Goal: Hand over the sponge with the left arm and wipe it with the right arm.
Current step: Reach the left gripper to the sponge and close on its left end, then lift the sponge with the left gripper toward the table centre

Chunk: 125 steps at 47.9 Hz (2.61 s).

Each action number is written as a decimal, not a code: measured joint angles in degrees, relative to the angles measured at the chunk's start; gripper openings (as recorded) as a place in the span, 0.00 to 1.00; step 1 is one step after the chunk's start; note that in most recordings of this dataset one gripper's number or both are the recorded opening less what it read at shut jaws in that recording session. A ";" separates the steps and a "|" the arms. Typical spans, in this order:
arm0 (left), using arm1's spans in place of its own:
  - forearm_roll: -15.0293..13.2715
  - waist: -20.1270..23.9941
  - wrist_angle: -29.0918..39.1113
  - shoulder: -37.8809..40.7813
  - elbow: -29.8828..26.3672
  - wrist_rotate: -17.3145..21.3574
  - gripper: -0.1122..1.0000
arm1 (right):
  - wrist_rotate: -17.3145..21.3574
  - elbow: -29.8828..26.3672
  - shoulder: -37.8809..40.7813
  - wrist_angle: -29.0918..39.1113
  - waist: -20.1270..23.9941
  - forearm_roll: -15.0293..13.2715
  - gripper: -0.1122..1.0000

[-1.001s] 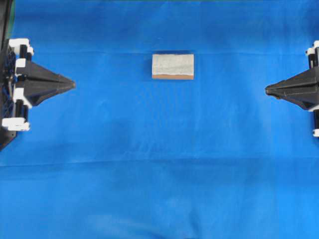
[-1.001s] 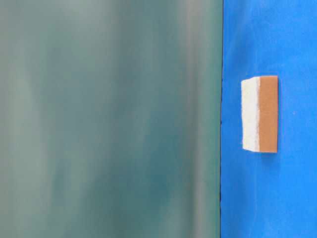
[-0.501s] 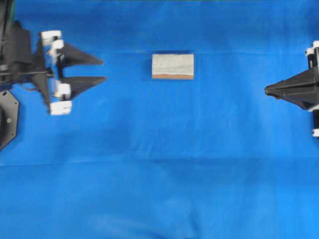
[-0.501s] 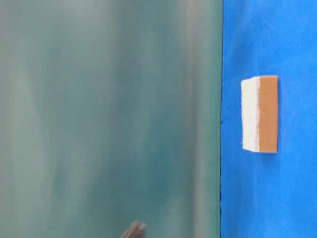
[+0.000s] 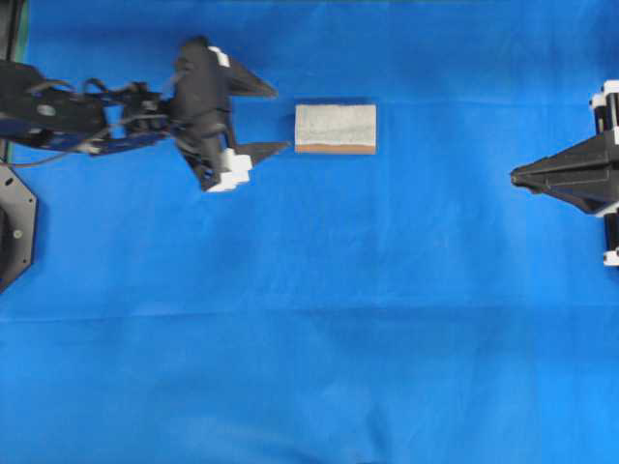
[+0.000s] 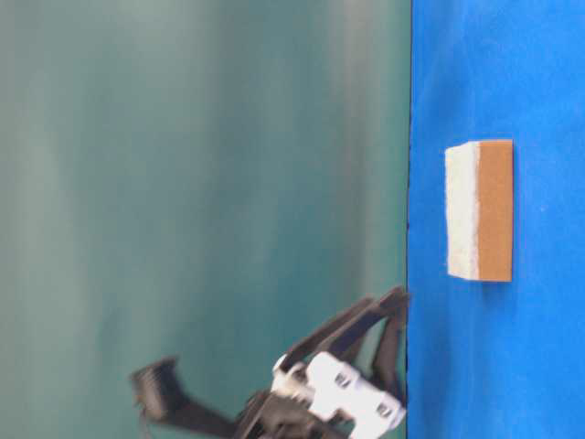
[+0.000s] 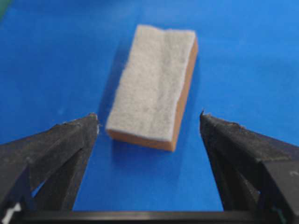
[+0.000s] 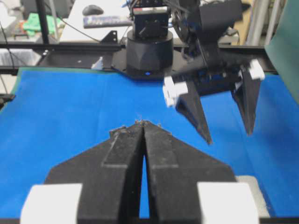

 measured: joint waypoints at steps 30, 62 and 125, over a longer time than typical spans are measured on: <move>0.00 1.93 -0.09 18.37 -10.20 1.58 0.94 | 0.00 0.00 1.32 0.00 0.00 0.00 0.10; 0.00 1.41 4.66 15.64 -10.55 -1.05 0.42 | 0.00 0.09 1.76 0.09 0.00 0.00 0.10; -0.26 -13.80 21.01 -8.17 -6.94 -25.05 0.42 | 0.53 -1.49 7.91 -0.62 -2.99 0.09 0.10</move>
